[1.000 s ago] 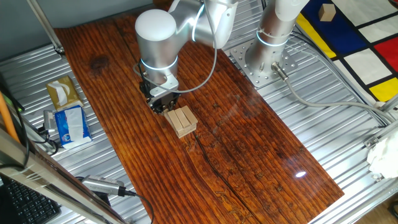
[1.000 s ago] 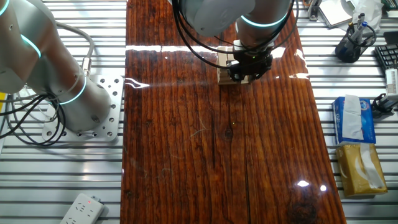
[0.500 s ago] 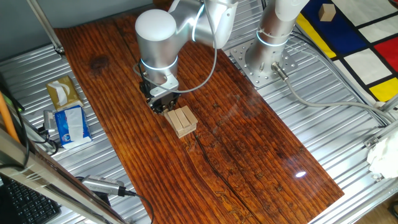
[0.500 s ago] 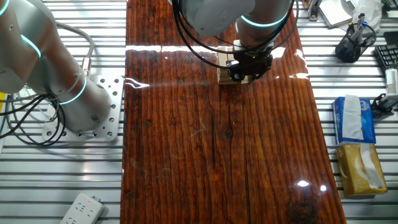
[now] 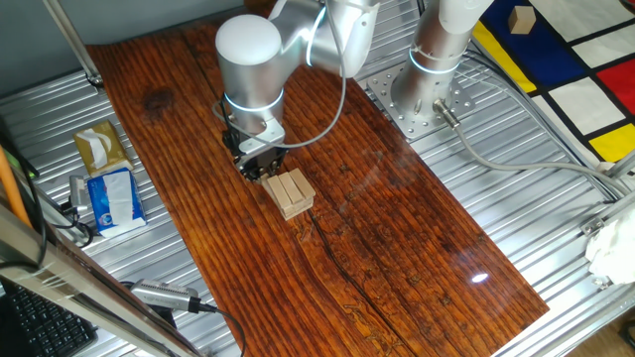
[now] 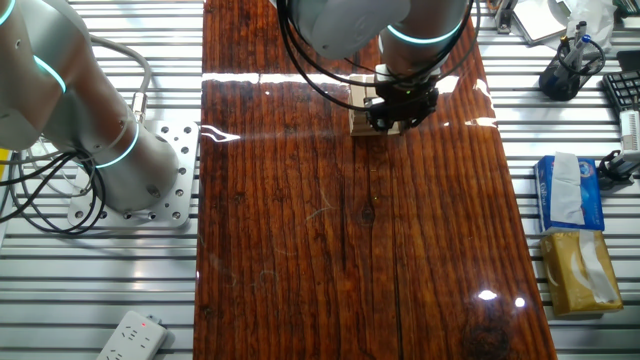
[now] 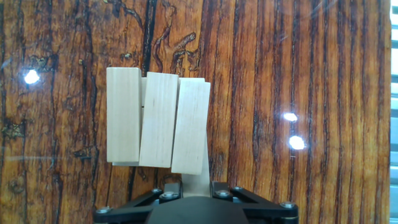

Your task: Play Jenga

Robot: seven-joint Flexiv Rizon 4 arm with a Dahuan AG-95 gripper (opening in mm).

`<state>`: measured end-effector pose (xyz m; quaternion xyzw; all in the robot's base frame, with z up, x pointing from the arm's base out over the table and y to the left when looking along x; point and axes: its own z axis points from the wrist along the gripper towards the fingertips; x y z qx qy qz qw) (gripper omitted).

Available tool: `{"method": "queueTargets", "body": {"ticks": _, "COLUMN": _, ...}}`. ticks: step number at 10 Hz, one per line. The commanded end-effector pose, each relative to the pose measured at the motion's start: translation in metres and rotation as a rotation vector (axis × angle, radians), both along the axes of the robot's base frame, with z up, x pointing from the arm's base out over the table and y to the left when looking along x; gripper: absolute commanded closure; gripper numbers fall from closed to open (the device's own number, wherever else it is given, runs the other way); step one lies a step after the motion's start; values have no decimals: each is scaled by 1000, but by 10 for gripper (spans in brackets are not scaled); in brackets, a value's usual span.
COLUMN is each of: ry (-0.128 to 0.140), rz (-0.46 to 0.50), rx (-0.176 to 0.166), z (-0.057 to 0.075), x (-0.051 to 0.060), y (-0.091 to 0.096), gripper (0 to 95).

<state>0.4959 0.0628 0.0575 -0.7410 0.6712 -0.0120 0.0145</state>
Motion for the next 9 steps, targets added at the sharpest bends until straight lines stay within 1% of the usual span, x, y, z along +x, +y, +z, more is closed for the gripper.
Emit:
{"method": "queueTargets", "body": {"ticks": 1, "ry": -3, "rz": -12, "rx": 0, "z": 0, "x": 0, "y": 0, "gripper": 950}}
{"method": "queueTargets", "body": {"ticks": 9, "ry": -7, "rz": -27, "rx": 0, "z": -1, "x": 0, "y": 0, "gripper": 950}}
